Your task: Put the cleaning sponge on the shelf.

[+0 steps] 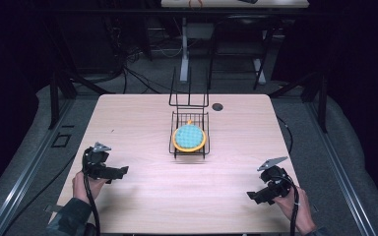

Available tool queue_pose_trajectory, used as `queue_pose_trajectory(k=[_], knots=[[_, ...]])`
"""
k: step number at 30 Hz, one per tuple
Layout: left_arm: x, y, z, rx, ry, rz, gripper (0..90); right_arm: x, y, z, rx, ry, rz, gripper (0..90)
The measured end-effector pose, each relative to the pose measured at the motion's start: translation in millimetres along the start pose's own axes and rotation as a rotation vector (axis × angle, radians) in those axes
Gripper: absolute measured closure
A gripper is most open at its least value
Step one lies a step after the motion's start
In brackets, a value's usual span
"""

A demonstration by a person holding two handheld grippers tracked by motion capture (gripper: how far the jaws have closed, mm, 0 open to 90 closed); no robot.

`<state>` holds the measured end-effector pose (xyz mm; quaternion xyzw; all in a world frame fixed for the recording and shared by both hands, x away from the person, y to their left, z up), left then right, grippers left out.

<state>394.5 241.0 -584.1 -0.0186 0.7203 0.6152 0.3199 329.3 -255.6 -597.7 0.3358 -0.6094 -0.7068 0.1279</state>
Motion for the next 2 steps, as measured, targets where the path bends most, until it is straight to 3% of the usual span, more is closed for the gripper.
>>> queue_pose_trajectory(k=[2], knots=[[0.3,0.1,1.7,0.001,-0.005,0.007,0.0,-0.4,-0.9,0.0,0.0,-0.003,-0.006,1.7]])
Point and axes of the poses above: each handheld gripper's, and its own axes: y roughly backward along the jaws, x roughly out of its underside, z roughly to its left, the point moved 7 cm from there along -y, roughly forward along the jaws, and after that the axes turned 11 degrees about z, right-handed, at the moved point
